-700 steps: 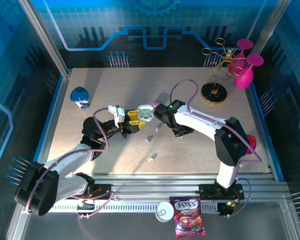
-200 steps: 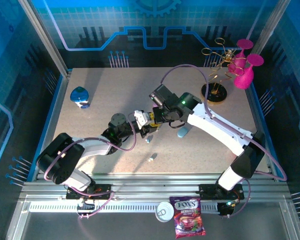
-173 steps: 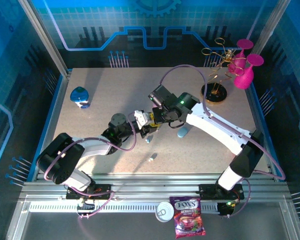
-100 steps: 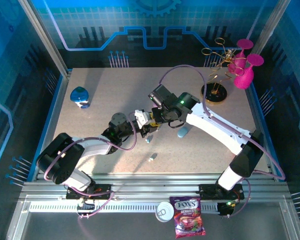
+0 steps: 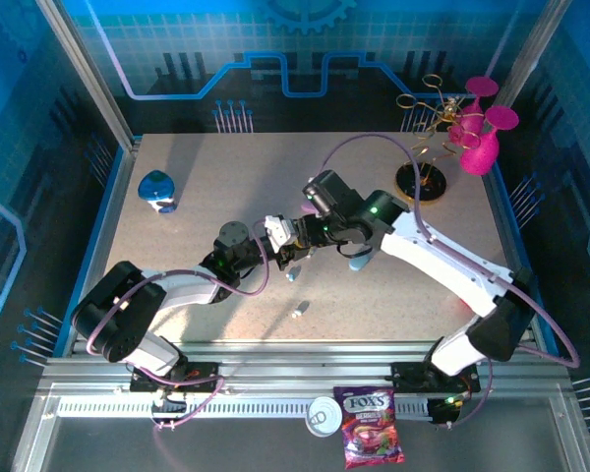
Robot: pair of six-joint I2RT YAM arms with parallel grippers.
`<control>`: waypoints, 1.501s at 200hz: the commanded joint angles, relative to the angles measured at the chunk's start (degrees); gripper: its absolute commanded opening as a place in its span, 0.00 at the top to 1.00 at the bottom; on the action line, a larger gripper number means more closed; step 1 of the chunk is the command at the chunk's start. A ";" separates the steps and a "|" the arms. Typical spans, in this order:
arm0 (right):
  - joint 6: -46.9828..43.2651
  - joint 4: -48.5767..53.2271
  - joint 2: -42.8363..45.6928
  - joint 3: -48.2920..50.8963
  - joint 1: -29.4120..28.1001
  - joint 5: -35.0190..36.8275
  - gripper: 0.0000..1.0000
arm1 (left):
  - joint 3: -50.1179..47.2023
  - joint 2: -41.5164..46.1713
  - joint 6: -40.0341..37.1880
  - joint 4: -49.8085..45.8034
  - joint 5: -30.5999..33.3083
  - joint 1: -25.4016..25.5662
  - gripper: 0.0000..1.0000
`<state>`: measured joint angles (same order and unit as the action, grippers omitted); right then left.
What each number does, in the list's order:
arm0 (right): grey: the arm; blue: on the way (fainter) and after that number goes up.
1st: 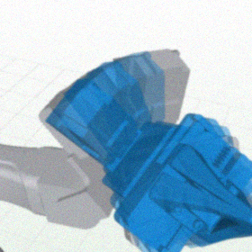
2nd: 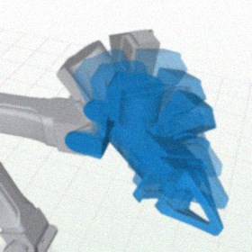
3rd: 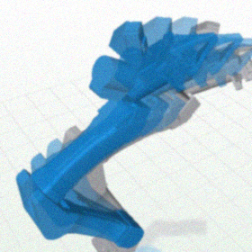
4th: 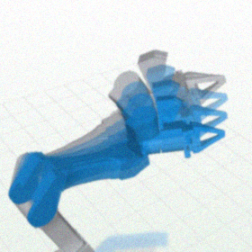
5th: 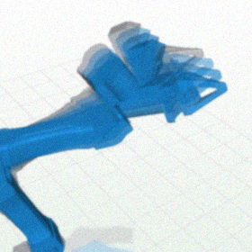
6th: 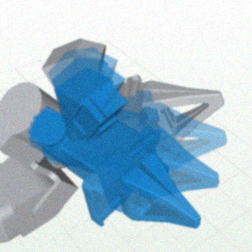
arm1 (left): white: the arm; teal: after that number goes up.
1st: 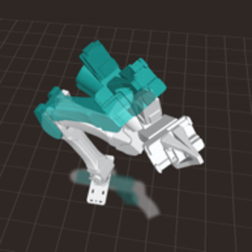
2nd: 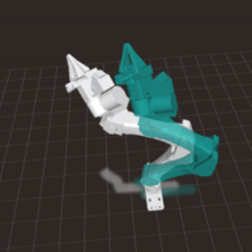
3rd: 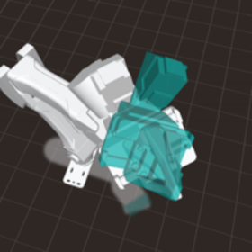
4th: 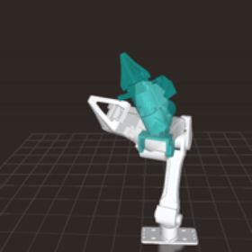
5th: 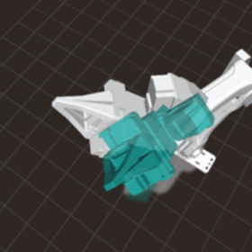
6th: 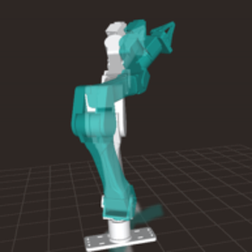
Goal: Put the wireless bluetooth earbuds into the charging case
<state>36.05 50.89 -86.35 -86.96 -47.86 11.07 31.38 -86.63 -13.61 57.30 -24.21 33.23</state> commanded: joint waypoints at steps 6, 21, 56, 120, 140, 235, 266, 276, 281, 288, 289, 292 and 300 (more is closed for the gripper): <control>-0.11 -5.04 4.16 3.46 1.13 -2.58 0.51 | 1.41 0.22 0.44 2.89 -0.40 0.52 0.81; -0.19 -6.73 5.35 5.08 1.73 -3.84 0.51 | 1.26 0.23 0.43 3.17 -0.53 0.57 0.81; -1.80 -12.94 10.09 11.70 3.06 -7.30 0.49 | 0.02 0.49 -0.08 5.46 -0.72 0.37 0.81; 2.62 -20.33 15.64 20.43 8.46 -14.62 0.67 | -0.43 0.85 -1.74 5.10 -5.18 0.29 0.81; 2.58 -19.77 14.49 19.35 8.58 -14.59 0.74 | -0.35 1.18 -2.17 4.93 -5.72 0.24 0.81; 2.27 -21.19 10.41 18.50 8.62 -16.57 0.92 | 0.09 1.09 -2.52 4.08 -7.53 0.30 0.81; 2.01 -21.10 12.38 18.74 8.75 -15.11 0.89 | -0.06 1.03 -3.28 4.07 -6.39 0.34 0.81; 2.16 -21.32 13.24 18.97 8.92 -14.68 0.86 | -0.13 0.82 -3.61 4.19 -6.11 0.31 0.81; 2.26 -21.41 13.62 19.14 9.05 -14.58 0.85 | -0.17 0.75 -3.54 4.31 -6.03 0.27 0.80; 2.42 -21.61 13.98 19.28 9.21 -14.59 0.83 | -0.26 0.59 -3.58 4.62 -5.79 0.27 0.81; 2.47 -21.58 14.04 19.28 9.24 -14.54 0.83 | -0.31 0.54 -3.56 4.64 -5.78 0.30 0.80; 2.59 -21.74 14.22 19.36 9.29 -14.44 0.82 | -0.34 0.49 -3.56 4.77 -5.81 0.33 0.81; 2.87 -21.80 14.42 19.54 9.36 -14.41 0.81 | -0.35 0.40 -3.48 5.01 -5.76 0.30 0.81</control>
<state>38.70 30.76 -74.17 -66.96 -39.27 -4.12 31.35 -86.63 -15.49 59.02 -28.53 33.15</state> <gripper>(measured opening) 0.177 0.324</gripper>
